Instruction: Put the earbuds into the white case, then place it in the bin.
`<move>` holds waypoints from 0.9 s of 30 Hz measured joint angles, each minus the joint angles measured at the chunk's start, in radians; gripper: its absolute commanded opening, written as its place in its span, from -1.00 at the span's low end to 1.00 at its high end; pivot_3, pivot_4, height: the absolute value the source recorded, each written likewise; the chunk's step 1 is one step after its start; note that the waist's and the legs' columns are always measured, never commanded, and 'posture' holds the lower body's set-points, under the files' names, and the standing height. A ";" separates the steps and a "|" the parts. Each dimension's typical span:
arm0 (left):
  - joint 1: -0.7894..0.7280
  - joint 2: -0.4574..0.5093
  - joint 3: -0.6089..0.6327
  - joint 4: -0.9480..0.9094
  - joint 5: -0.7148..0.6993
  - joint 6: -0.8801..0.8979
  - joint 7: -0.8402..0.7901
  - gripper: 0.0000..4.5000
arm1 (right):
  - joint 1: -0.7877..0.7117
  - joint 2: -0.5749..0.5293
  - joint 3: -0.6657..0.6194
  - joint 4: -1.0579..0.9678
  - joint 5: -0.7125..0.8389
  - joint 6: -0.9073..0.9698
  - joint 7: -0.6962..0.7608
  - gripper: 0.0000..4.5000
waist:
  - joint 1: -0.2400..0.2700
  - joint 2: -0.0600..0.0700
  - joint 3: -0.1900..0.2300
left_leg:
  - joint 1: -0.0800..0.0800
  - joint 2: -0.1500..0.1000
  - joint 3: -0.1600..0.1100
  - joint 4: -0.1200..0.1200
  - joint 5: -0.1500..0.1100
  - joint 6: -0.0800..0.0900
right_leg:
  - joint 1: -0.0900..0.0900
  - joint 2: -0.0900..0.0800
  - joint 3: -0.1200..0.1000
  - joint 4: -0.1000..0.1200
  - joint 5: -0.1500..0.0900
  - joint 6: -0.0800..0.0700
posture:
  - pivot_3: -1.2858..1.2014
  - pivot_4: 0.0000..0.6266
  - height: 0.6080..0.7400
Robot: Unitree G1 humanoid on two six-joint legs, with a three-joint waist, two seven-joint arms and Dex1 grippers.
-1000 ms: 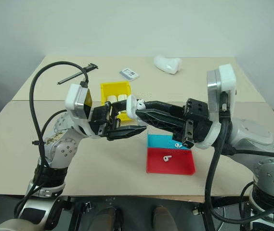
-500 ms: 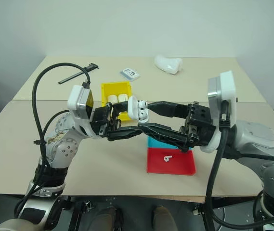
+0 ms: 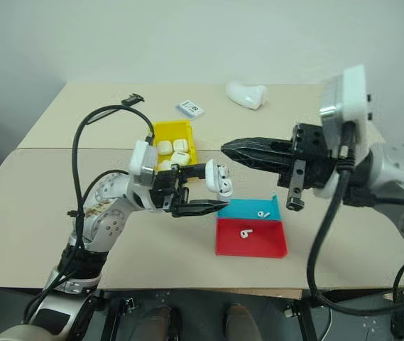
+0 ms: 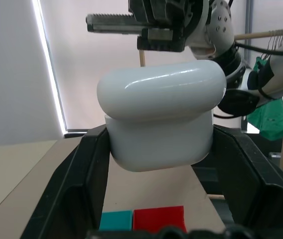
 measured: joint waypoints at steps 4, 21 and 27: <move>-0.007 -0.012 -0.031 0.027 0.047 -0.007 0.001 0.26 | -0.240 -0.069 0.161 0.024 -0.049 0.125 0.032 -0.99 | 0.001 0.001 0.000 | 0.000 0.001 0.000 0.000 -0.001 0.001 | -0.001 0.000 -0.001 -0.001 0.000 -0.001 | 0.03 -0.52 1.00; 0.019 0.007 0.013 0.015 0.085 -0.021 0.113 0.26 | -0.187 -0.183 0.248 -0.026 -0.288 0.165 0.215 -0.99 | 0.002 0.001 0.000 | -0.002 0.000 0.000 0.001 -0.001 0.002 | -0.001 -0.002 -0.002 0.000 0.000 0.000 | 0.03 -0.52 1.00; 0.051 -0.026 0.111 -0.091 0.142 -0.003 0.385 0.26 | -0.016 -0.007 -0.007 -0.031 -0.264 0.137 0.007 -0.99 | 0.007 0.000 0.000 | -0.001 0.000 -0.002 0.001 -0.001 0.002 | 0.001 -0.003 -0.003 0.000 0.000 0.000 | 0.03 -0.52 1.00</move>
